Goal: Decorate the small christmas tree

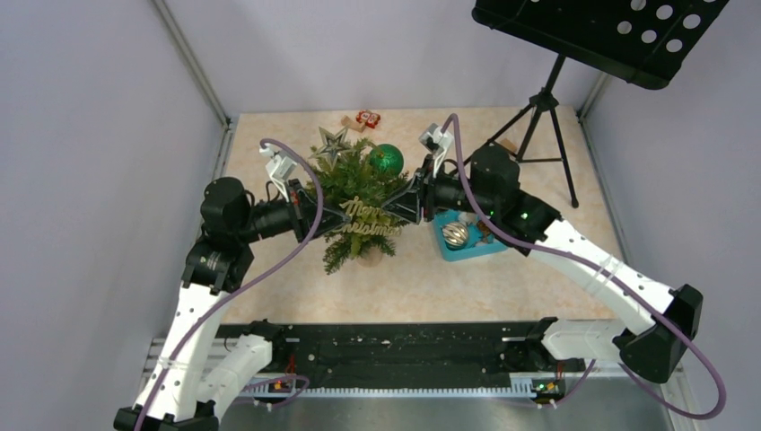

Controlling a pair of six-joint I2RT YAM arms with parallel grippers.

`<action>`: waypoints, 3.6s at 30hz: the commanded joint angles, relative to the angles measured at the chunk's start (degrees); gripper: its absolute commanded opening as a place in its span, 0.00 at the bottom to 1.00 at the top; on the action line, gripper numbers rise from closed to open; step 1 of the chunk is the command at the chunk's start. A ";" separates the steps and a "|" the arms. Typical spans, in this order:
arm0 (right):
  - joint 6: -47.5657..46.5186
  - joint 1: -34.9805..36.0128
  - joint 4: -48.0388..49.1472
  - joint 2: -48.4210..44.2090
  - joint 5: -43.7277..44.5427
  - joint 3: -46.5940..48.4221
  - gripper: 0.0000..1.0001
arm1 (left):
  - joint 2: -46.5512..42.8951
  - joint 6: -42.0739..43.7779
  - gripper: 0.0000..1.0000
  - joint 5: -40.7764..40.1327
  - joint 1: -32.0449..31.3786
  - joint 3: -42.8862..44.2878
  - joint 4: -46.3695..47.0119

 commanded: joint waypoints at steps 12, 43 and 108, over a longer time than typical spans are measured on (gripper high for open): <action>0.30 -0.56 1.74 -3.59 3.10 0.96 0.54 | -1.02 1.19 0.43 -0.50 0.18 1.27 -1.28; 4.77 -20.05 -24.88 -4.98 31.23 -2.41 0.72 | -16.71 3.83 0.68 -43.74 8.49 5.58 -12.44; 1.55 -28.96 -14.58 20.37 35.63 -12.30 0.49 | -20.28 0.29 0.70 -46.97 14.77 -12.94 -6.47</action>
